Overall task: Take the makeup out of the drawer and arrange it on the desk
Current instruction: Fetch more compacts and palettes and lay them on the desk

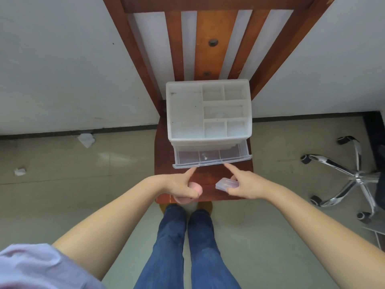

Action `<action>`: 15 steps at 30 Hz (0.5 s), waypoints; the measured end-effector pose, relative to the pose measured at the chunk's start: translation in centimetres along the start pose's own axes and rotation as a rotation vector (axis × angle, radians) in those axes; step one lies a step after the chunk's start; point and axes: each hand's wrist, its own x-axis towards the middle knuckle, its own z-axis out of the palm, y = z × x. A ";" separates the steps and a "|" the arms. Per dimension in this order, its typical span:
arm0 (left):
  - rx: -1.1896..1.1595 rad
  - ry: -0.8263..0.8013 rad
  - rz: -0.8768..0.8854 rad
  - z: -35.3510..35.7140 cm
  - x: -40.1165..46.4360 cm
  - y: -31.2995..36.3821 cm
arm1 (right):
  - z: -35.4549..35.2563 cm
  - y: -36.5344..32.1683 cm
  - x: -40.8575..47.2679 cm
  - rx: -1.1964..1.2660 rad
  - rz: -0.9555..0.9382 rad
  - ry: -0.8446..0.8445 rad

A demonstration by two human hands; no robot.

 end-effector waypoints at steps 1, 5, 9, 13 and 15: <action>0.011 0.017 0.012 -0.6 0.3 0.2 | -0.7 0.1 0.4 -0.019 -0.004 0.027; -0.003 0.105 0.030 -3.2 1.7 0.6 | -3.3 -0.6 2.5 -0.063 -0.003 0.108; -0.025 0.197 0.045 -4.7 2.0 0.1 | -4.6 -2.5 3.3 -0.028 -0.003 0.168; -0.011 0.209 0.064 -4.1 0.1 -0.8 | -3.3 -4.3 2.2 0.002 -0.013 0.172; -0.002 0.258 0.053 -3.2 -1.7 -1.5 | -2.4 -5.2 1.5 -0.021 -0.047 0.198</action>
